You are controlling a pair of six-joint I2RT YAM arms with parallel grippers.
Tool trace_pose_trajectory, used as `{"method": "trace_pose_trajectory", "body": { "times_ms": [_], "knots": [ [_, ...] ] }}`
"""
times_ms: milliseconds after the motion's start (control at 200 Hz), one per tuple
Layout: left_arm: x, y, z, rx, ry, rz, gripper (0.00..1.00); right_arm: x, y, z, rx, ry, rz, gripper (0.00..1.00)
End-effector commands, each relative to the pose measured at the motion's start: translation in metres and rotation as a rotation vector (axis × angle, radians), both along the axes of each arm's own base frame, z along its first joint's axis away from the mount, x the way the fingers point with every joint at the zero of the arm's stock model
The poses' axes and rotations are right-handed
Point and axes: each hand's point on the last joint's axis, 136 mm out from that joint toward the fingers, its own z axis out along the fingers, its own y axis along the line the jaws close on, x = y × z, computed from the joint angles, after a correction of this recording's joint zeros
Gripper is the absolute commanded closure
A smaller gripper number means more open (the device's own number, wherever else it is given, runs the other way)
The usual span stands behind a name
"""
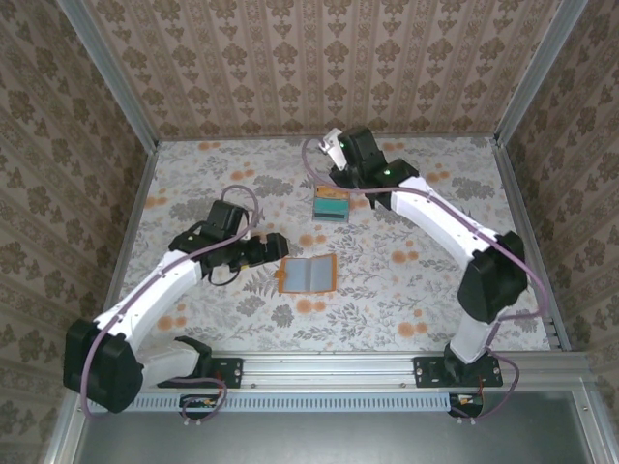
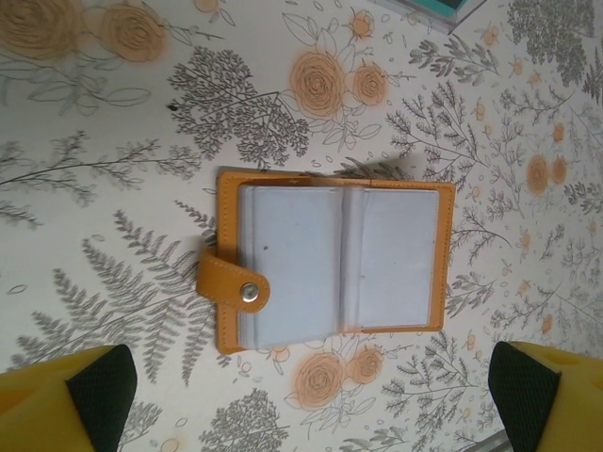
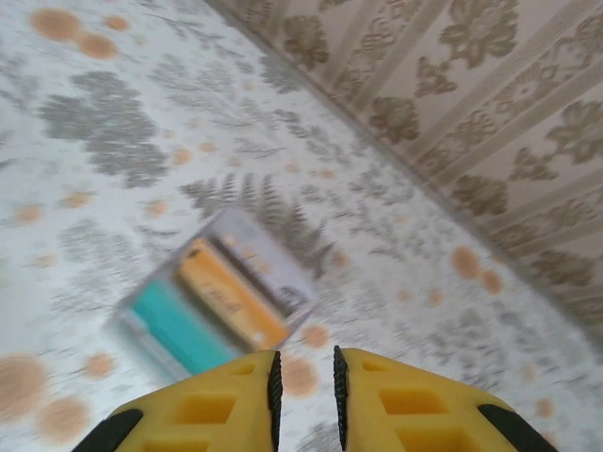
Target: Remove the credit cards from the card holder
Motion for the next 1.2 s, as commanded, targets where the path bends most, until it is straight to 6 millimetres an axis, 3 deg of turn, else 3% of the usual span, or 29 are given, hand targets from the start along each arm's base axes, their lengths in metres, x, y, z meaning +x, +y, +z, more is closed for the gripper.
{"method": "trace_pose_trajectory", "body": {
  "times_ms": [0, 250, 455, 575, 740, 875, 1195],
  "knots": [
    [0.003, -0.018, -0.007, -0.06, 0.022, -0.018, 0.04, -0.05, 0.007, -0.043, 0.199, 0.262, -0.095, 0.75],
    [0.002, -0.038, -0.033, -0.068, 0.094, -0.072, 0.17, -0.132, 0.021, -0.105, 0.333, 0.526, -0.21, 0.74],
    [0.001, -0.04, -0.051, -0.055, 0.134, -0.076, 0.24, -0.172, 0.04, -0.149, 0.499, 0.682, -0.304, 0.8],
    [0.0, -0.041, -0.057, -0.056, 0.149, -0.081, 0.27, -0.181, 0.045, -0.17, 0.498, 0.742, -0.337, 0.87],
    [-0.001, -0.044, -0.063, -0.065, 0.164, -0.093, 0.32, -0.183, 0.047, -0.188, 0.497, 0.766, -0.358, 0.9],
    [-0.003, -0.047, -0.066, -0.068, 0.177, -0.105, 0.36, -0.184, 0.048, -0.204, 0.47, 0.793, -0.373, 1.0],
    [-0.012, -0.054, -0.076, -0.029, 0.212, -0.156, 0.42, -0.189, 0.035, -0.233, 0.414, 0.808, -0.445, 1.0]
  ]
}}
